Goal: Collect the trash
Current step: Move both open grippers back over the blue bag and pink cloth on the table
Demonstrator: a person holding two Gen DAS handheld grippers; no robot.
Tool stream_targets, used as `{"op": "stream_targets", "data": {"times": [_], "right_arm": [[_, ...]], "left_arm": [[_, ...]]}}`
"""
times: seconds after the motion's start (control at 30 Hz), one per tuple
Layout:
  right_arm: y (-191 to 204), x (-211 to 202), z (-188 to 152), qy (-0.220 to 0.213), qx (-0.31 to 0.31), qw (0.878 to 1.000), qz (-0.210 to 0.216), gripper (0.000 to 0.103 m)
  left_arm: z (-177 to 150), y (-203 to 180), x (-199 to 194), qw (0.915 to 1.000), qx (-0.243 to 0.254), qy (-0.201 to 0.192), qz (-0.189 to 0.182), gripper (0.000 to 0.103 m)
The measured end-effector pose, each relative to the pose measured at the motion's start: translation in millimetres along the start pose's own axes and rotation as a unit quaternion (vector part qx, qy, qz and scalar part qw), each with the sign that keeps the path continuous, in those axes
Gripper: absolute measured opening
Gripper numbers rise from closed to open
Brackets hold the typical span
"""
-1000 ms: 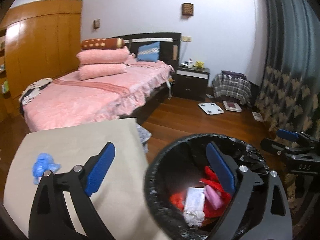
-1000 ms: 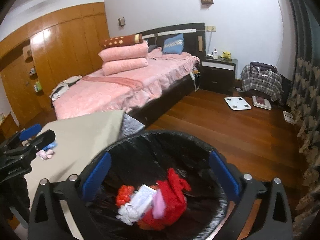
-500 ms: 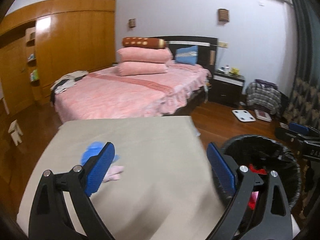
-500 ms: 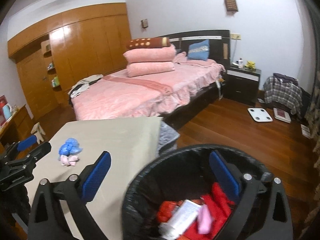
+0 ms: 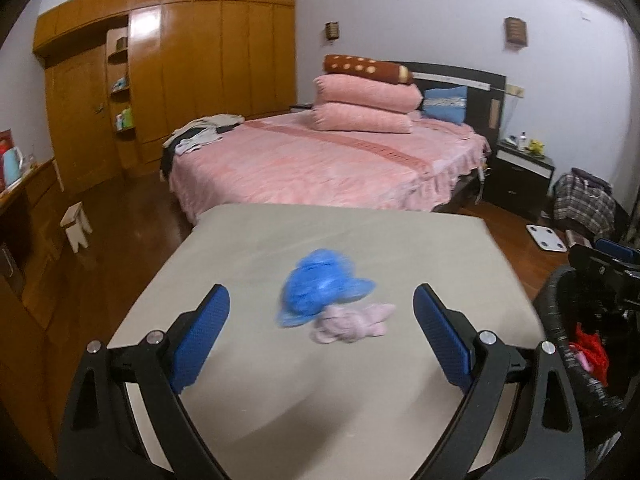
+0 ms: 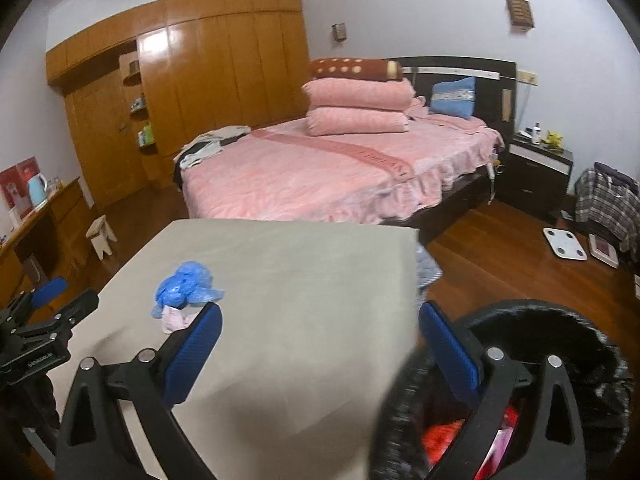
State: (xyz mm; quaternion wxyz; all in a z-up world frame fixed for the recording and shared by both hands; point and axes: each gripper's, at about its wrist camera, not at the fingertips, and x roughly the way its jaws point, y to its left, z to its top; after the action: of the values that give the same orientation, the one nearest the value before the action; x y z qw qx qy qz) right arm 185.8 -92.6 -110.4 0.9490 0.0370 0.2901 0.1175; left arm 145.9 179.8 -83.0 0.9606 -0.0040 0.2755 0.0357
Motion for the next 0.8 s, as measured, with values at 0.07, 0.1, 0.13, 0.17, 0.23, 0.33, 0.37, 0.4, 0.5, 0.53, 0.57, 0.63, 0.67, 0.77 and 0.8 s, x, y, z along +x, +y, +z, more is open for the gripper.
{"op": "stream_targets", "data": {"times": [0.07, 0.1, 0.13, 0.17, 0.23, 0.33, 0.37, 0.4, 0.5, 0.53, 0.57, 0.63, 0.67, 0.77, 0.8], "right_arm": [[13.1, 12.0, -1.3, 0.007, -0.003, 1.0, 0.004, 0.097], [22.0, 20.6, -3.4, 0.012, -0.006, 1.0, 0.008, 0.097], [28.0, 26.0, -4.7, 0.014, -0.007, 1.0, 0.011, 0.097], [38.3, 36.0, -6.8, 0.02, -0.013, 1.0, 0.011, 0.097], [52.5, 49.9, -10.9, 0.033, -0.018, 0.999, 0.013, 0.097], [74.1, 67.7, -18.2, 0.046, -0.02, 0.999, 0.019, 0.097], [83.5, 75.8, -21.1, 0.052, -0.024, 0.998, 0.022, 0.097], [87.2, 79.5, -22.4, 0.055, -0.026, 0.998, 0.024, 0.097], [105.7, 98.0, -27.4, 0.069, -0.028, 0.997, 0.031, 0.097], [110.2, 102.0, -28.0, 0.071, -0.029, 0.996, 0.033, 0.097], [116.4, 108.9, -28.6, 0.077, -0.03, 0.996, 0.036, 0.097], [123.9, 115.9, -30.1, 0.082, -0.031, 0.995, 0.039, 0.097], [129.1, 121.6, -31.1, 0.088, -0.032, 0.995, 0.04, 0.097], [140.5, 131.9, -35.0, 0.097, -0.035, 0.994, 0.04, 0.097], [144.2, 137.0, -36.7, 0.103, -0.037, 0.993, 0.039, 0.097]], "left_arm": [[-2.1, 13.2, 5.1, 1.0, 0.0, 0.004, 0.009, 0.091], [-3.2, 18.1, 6.6, 0.9999, -0.001, 0.005, 0.011, 0.091], [-3.9, 26.0, 10.1, 0.9999, -0.003, 0.006, 0.013, 0.091], [-5.4, 32.8, 13.1, 0.9998, -0.003, 0.008, 0.015, 0.091], [-6.7, 43.0, 18.9, 0.9997, -0.002, 0.012, 0.02, 0.091], [-11.2, 59.1, 31.0, 0.9994, -0.004, 0.023, 0.024, 0.091], [-12.4, 64.4, 34.5, 0.9993, -0.005, 0.027, 0.026, 0.091], [-14.0, 66.8, 36.6, 0.9992, -0.006, 0.03, 0.026, 0.091], [-19.1, 81.5, 43.5, 0.9988, -0.011, 0.037, 0.029, 0.091], [-21.2, 86.4, 45.4, 0.9986, -0.013, 0.04, 0.031, 0.091], [-22.6, 90.7, 47.3, 0.9985, -0.014, 0.043, 0.031, 0.091], [-24.4, 95.2, 50.7, 0.9982, -0.014, 0.047, 0.033, 0.091], [-25.4, 99.8, 52.8, 0.9981, -0.014, 0.05, 0.034, 0.091], [-27.9, 107.4, 56.9, 0.9977, -0.017, 0.055, 0.035, 0.091], [-28.4, 109.2, 57.8, 0.9977, -0.017, 0.056, 0.035, 0.091]]}}
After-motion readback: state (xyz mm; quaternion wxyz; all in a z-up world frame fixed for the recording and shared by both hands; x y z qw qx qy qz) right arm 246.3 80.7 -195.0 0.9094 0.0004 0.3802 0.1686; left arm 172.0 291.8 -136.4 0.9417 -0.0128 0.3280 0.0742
